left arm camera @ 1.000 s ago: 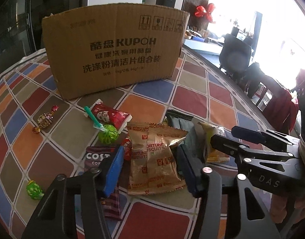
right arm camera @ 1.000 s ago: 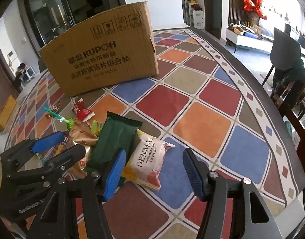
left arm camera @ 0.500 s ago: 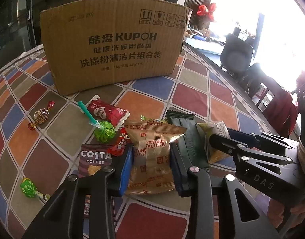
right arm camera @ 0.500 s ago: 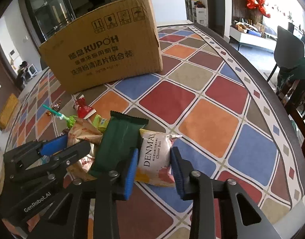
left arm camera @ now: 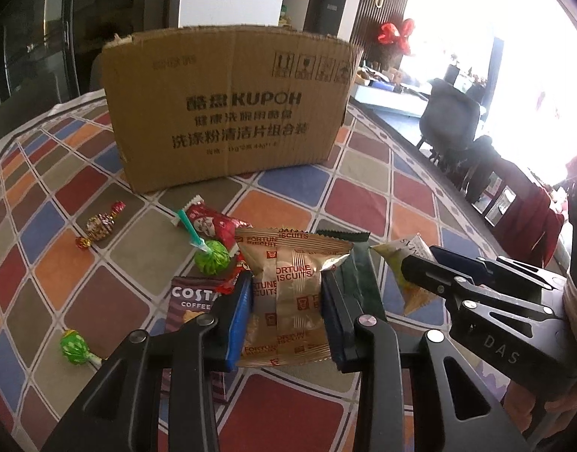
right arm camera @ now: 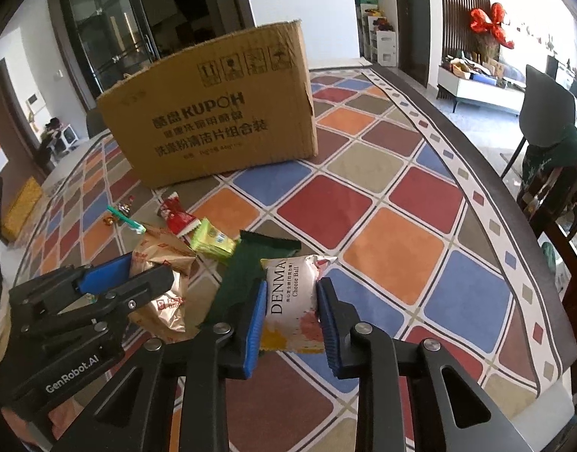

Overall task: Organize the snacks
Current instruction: 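Grasp the Fortune biscuits packet with the left tool while the right grasps the DENMAN bag, then lift both packets and carry them over the cardboard box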

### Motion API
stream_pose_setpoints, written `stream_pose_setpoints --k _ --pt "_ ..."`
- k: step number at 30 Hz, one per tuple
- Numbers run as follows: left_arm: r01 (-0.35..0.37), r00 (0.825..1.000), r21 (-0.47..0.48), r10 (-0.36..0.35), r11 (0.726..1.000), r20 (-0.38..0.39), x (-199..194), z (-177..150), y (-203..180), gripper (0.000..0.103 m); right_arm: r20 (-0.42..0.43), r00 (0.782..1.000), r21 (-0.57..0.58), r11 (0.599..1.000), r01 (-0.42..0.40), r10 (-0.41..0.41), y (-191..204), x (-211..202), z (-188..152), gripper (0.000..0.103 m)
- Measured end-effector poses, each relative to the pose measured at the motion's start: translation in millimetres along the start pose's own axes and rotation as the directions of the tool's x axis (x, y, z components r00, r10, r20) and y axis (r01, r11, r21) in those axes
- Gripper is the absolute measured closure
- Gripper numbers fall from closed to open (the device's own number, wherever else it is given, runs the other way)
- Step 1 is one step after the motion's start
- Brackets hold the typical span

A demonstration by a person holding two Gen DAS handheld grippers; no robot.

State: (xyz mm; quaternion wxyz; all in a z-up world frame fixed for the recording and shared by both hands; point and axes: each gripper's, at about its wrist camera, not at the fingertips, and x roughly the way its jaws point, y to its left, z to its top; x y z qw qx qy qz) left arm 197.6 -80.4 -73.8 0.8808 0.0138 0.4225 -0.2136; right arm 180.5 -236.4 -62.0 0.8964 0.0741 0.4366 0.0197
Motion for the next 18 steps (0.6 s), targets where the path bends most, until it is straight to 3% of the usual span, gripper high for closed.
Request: stream_pose_setpoints --k 8,18 --pt "0.001 1.0 -0.017 -0.001 1.0 0.031 -12 5 1 0.067 0.049 0.999 -0.011 1.0 -0.012 0.012 4 -15 4 0.076" --pt "-0.021 0.989 -0.023 0.024 1.0 0.146 -44 36 5 0.068 0.14 0.989 -0.021 0.999 -0.041 0.044 12 -37 25 0.076"
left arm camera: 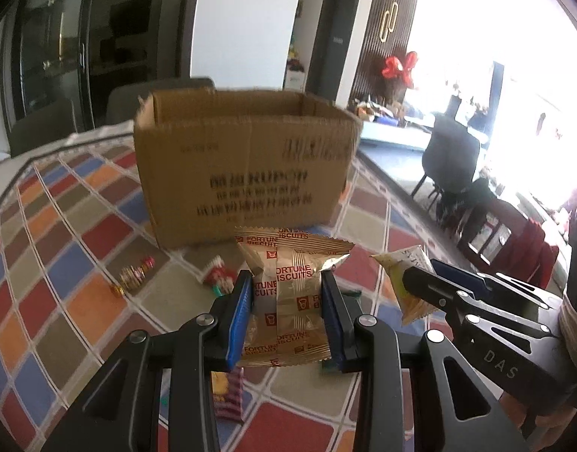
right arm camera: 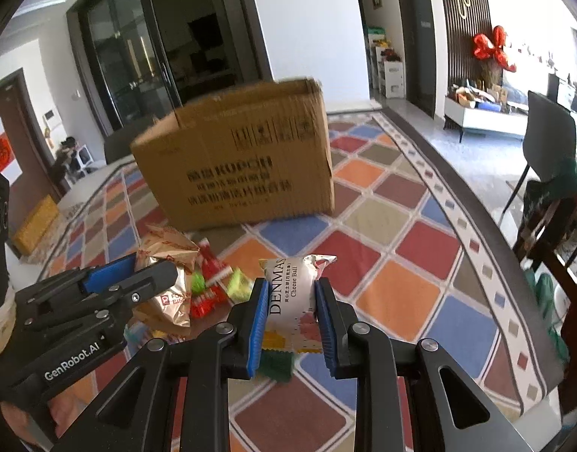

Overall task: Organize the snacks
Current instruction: 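Lift both packets and carry them over the cardboard box, then open both tools to release the packets into the box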

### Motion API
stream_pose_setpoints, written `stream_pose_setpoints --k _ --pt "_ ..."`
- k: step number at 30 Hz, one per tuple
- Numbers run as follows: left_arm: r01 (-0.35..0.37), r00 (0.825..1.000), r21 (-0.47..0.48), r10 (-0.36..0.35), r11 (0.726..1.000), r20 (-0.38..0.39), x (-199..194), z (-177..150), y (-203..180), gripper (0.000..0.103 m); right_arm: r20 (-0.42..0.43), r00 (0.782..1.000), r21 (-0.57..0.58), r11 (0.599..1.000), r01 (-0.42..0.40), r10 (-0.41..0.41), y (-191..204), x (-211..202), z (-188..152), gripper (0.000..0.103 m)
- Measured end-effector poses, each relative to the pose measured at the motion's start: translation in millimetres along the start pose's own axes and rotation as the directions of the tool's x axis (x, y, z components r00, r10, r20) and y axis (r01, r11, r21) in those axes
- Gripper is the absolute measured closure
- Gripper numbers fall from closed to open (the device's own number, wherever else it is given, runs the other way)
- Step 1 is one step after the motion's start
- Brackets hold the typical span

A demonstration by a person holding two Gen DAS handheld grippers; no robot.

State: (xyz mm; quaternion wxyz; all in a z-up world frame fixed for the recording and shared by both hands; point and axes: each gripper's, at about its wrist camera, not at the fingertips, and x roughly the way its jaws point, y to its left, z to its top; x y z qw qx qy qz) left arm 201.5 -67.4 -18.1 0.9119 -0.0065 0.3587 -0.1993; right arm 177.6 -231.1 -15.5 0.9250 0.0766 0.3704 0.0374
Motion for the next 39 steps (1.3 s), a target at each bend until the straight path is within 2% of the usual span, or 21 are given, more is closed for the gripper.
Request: stream_pose_setpoints --k 9,17,28,34,39 --pt "-0.04 0.994 0.009 0.039 0.999 0.106 -23 36 7 0.067 0.105 0.994 -0.015 1.0 -0.019 0.021 10 -15 37 0.076" --pt "-0.076 0.981 0.015 0.072 0.997 0.182 -36 72 17 0.067 0.186 0.982 -0.043 0.999 -0.034 0.041 20 -22 76 0.076" --pt "-0.103 0.976 0.014 0.099 0.995 0.195 -26 119 37 0.067 0.232 0.97 -0.089 0.995 -0.049 0.068 37 -13 131 0.076" --pt "-0.126 0.975 0.012 0.122 0.992 0.185 -10 141 49 0.067 0.231 0.97 -0.105 0.993 -0.053 0.076 42 1 154 0.076" --pt "-0.127 0.979 0.001 0.125 0.992 0.159 7 156 59 0.067 0.197 0.977 -0.114 0.991 -0.064 0.086 47 22 170 0.076"
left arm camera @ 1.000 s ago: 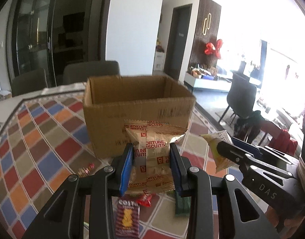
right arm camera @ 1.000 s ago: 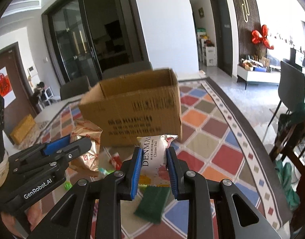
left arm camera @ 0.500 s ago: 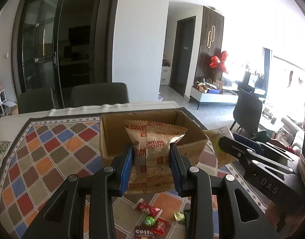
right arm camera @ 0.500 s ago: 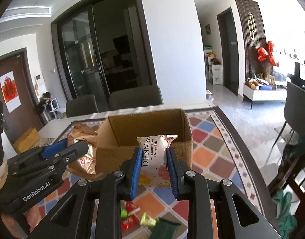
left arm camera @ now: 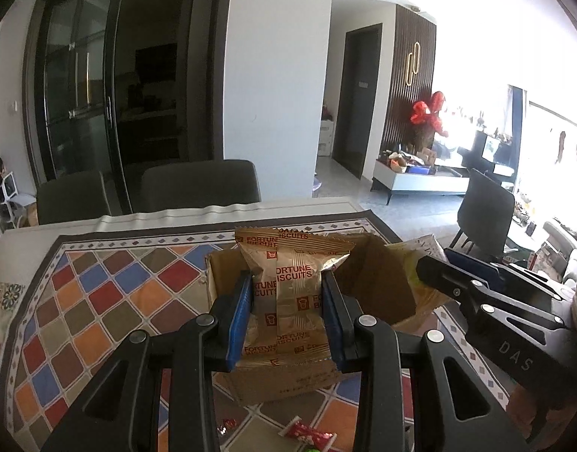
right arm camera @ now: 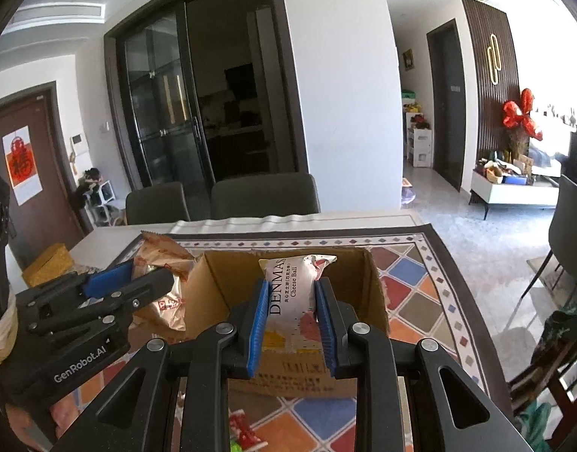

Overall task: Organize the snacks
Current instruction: 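Open both tools to release the packets into the box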

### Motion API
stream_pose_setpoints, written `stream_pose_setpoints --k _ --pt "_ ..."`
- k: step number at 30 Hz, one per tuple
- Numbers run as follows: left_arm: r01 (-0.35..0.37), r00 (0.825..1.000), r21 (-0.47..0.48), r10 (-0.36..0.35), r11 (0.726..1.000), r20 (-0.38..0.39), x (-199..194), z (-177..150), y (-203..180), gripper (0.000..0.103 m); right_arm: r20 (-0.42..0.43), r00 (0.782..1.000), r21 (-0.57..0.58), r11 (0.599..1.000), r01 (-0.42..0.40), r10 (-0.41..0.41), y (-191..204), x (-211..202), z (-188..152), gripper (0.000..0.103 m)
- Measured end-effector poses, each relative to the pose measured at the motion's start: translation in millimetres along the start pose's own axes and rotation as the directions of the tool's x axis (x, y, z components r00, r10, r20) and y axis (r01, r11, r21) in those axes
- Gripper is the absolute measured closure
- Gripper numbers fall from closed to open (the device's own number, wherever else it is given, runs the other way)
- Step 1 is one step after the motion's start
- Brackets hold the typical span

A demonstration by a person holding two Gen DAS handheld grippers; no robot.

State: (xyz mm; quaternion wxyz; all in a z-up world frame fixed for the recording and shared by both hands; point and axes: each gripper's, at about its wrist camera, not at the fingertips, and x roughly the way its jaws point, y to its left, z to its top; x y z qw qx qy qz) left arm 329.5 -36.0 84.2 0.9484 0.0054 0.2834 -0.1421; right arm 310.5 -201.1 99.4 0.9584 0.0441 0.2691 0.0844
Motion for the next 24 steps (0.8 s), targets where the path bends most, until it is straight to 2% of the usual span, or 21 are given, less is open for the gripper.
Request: stream_pose_setpoints --k 10,12,13,14,16,18,24 --pt "0.024 0.996 -0.05 -0.028 0.998 -0.083 42 5 15 0.067 -0.064 0.998 -0.006 1.0 -0.001 0.0 -6 46 7 0.076" --pt "0.004 0.996 -0.051 -0.009 0.999 -0.09 46 5 16 0.054 -0.071 0.997 -0.005 1.0 0.001 -0.002 -8 51 6 0.076" --pt "-0.009 0.996 -0.051 0.004 0.999 -0.088 47 5 17 0.041 -0.073 0.997 -0.007 1.0 0.011 -0.011 -9 54 6 0.074" --pt "-0.031 0.997 -0.048 0.027 0.998 -0.079 46 3 18 0.037 -0.074 0.997 -0.012 1.0 0.028 -0.028 -7 57 7 0.062" --pt "-0.052 0.996 -0.037 0.05 0.998 -0.072 44 1 19 0.037 -0.069 0.996 -0.025 0.998 0.057 -0.059 -5 57 3 0.051" --pt "-0.073 0.995 -0.034 0.071 0.997 -0.066 38 -3 19 0.037 -0.068 0.995 -0.026 0.997 0.077 -0.079 -6 56 -1 0.051" --pt "-0.099 0.995 -0.009 0.099 0.995 -0.031 12 -12 11 0.036 -0.084 0.994 0.007 0.998 0.065 -0.064 -8 42 -13 0.051"
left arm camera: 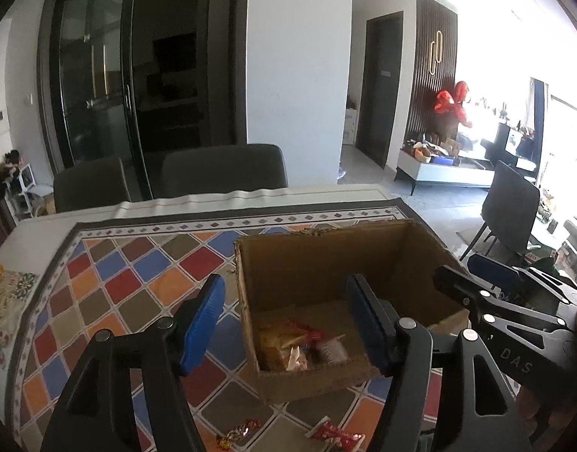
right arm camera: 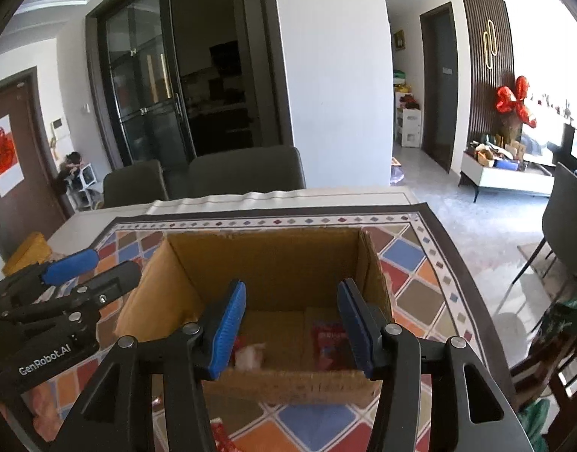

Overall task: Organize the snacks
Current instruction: 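Open both tools to release the packets into the box, then move both tools back down to the snacks beside the box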

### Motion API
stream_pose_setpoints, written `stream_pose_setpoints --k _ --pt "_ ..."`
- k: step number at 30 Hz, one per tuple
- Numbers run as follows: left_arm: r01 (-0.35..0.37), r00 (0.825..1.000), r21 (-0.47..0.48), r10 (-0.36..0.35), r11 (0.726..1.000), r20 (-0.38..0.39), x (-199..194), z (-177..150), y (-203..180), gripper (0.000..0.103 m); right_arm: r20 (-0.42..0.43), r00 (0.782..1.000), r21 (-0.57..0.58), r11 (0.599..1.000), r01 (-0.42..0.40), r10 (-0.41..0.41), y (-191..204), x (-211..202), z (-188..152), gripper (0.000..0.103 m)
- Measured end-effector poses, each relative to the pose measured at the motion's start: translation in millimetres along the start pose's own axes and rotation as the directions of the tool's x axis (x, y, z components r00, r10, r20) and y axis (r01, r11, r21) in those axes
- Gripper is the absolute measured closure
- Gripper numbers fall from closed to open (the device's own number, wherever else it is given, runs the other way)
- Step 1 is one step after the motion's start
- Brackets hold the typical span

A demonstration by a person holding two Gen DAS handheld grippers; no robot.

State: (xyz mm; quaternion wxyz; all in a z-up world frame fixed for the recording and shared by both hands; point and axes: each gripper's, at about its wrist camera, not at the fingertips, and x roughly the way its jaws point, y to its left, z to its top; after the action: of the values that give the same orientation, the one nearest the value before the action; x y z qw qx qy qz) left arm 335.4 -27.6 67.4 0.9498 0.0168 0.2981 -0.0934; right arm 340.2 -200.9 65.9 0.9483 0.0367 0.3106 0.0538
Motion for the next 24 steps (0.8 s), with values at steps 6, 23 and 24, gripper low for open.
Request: stream_pose_setpoints --k 6,23,24 --pt "0.002 0.999 0.008 -0.003 1.0 0.041 -35 -10 -4 0.036 0.014 1.0 0.011 1.0 -0.014 0.014 3 -25 -9 0.051" --pt "0.027 0.998 -0.018 -0.025 0.999 0.063 -102 -65 -8 0.034 0.004 0.999 0.042 0.998 -0.042 0.042 11 -78 -58 0.048" --pt "0.028 0.998 -0.013 -0.027 1.0 0.062 -104 -68 -9 0.034 0.0 0.999 0.043 0.998 -0.043 0.043 11 -80 -61 0.048"
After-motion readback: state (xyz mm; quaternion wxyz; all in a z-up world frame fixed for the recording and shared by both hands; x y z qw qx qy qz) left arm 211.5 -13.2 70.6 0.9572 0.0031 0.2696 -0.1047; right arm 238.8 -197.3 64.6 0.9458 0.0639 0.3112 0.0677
